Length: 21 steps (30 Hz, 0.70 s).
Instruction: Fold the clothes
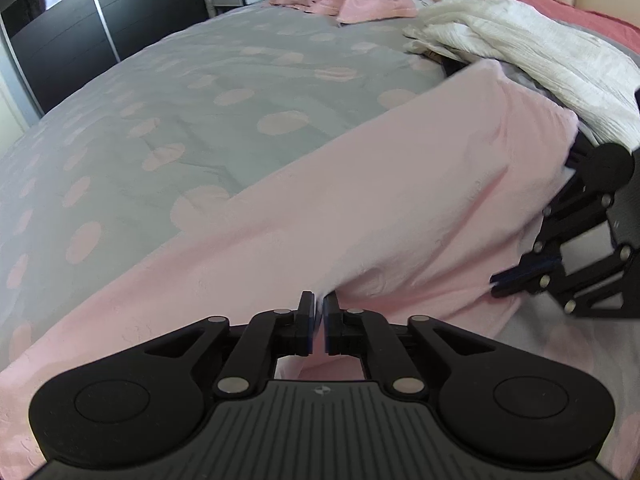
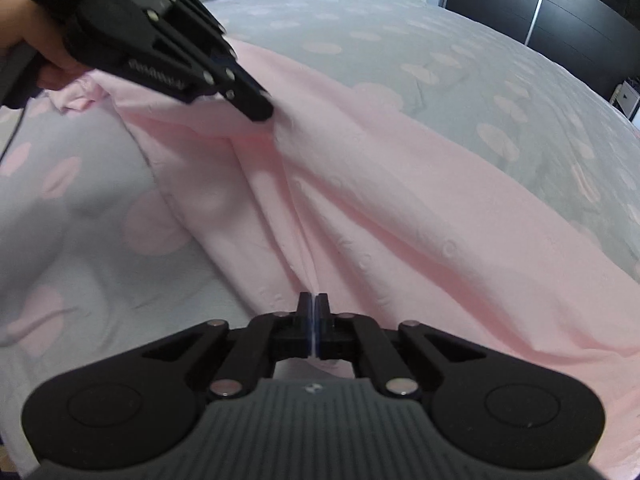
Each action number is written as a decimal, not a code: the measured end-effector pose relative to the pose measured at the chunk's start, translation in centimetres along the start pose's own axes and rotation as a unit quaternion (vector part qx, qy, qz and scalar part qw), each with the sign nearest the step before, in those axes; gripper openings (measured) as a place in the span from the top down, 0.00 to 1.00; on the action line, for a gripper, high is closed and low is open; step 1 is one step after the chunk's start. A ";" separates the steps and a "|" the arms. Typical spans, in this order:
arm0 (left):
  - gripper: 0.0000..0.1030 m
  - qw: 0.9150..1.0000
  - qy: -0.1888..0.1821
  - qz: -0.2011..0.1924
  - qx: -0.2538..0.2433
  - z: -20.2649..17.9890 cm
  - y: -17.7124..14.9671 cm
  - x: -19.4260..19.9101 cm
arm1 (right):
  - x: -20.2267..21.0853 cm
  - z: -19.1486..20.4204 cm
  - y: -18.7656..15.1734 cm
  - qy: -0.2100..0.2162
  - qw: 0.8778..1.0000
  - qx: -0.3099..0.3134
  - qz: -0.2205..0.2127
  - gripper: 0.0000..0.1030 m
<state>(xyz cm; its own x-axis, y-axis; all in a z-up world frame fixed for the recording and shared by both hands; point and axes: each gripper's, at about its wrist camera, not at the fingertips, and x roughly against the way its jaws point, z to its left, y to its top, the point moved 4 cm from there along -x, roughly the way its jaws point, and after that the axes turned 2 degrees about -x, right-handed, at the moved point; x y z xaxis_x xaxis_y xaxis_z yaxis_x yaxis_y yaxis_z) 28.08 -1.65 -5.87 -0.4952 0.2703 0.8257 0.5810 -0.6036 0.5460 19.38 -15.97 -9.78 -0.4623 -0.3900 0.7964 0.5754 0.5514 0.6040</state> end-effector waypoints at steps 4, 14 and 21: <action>0.61 0.999 -0.003 0.023 -0.032 -0.9 -1.5 -0.1 | 1.0 1.0 -1.2 0.008 0.999 0.033 0.014 1.00; 0.60 0.996 0.009 0.074 -0.052 -1.2 -4.5 0.0 | 4.1 -3.1 -5.0 -0.014 0.997 -0.068 0.015 0.86; 0.59 0.997 0.032 0.069 -0.026 0.0 -3.9 0.9 | 9.7 -15.2 -7.8 -0.121 0.942 -0.312 -0.038 0.69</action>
<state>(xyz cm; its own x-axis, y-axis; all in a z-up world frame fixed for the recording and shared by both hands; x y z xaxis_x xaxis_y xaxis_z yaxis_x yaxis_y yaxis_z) 25.40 0.95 -7.24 -0.4528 0.1348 0.8814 0.6131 -0.6706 0.4175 20.63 -35.24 -6.30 -0.6145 -0.1893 0.7658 0.7842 -0.0407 0.6192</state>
